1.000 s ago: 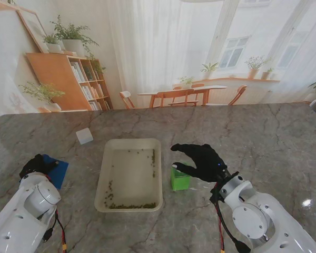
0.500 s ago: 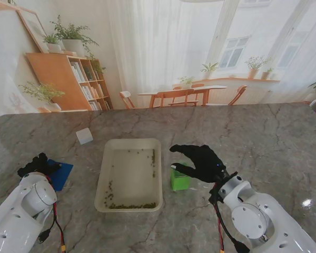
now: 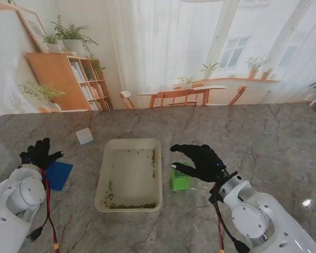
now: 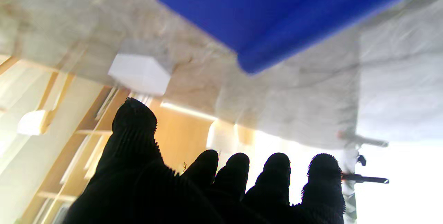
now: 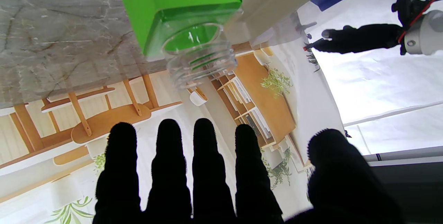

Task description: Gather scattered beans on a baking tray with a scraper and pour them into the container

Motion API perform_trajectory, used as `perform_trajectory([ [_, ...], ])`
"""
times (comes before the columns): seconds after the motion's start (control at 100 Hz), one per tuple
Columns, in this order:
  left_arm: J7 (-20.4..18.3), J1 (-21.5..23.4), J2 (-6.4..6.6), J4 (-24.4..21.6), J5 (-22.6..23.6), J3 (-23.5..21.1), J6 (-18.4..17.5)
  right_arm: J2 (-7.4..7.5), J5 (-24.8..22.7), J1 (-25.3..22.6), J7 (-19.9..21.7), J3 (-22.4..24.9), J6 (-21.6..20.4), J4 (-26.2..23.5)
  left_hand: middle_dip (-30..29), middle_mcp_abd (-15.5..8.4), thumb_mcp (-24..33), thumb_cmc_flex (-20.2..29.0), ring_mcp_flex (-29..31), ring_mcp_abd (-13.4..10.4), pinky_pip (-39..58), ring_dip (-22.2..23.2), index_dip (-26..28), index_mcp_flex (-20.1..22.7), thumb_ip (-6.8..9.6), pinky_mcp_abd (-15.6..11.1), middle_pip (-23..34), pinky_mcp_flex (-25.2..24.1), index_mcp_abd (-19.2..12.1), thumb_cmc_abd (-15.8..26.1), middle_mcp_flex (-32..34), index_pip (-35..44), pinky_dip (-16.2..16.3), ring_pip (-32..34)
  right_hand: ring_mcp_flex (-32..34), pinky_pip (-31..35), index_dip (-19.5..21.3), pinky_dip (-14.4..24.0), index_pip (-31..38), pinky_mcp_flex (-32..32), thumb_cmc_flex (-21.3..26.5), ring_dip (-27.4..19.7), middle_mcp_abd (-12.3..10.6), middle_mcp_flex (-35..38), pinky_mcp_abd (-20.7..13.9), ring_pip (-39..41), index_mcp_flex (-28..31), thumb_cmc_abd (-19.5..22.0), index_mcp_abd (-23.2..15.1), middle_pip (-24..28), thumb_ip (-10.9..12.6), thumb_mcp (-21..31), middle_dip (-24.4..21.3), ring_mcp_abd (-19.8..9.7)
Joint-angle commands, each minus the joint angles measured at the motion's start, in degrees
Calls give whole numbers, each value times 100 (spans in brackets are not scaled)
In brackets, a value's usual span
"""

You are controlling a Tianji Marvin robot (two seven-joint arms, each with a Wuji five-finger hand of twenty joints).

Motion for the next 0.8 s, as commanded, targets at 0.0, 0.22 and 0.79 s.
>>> perform_trajectory([
  [0.0,52,2,9,-348,-30,-25,-63,5,7,-30,39,29,28,14,-38,19,-18,-83,-175,-38,-139,-55,-7,-160,443,-87,20,-15,173,417,-59,-49,-116,-64,73,-96,-151,-26,19,-10,-22,-42,-34,51,-2,-73,85,-15,-99,-90,158,79,-102,17],
  [0.22,-42,286,-24,-1229,-223,32,-186,-29,52,-40,-137,53,81,82,529,206,-36,36,823,143,1157,513,566,706,416,103,411,485,362,373,1110,563,654,431,78,-97,-152,-25,24,-13,-15,-42,-38,61,-1,-72,101,-31,-98,-88,159,83,-102,21],
  [0.79,-1575,182,225,-1722,-54,1246,1194,-110,457,247,-462,-131,-237,679,864,921,-21,-588,982,678,1799,1125,749,899,449,177,302,482,1103,131,1331,347,1094,519,89,-110,-167,-21,26,-14,-1,-42,-30,85,4,-81,129,-56,-106,-91,156,91,-107,30],
])
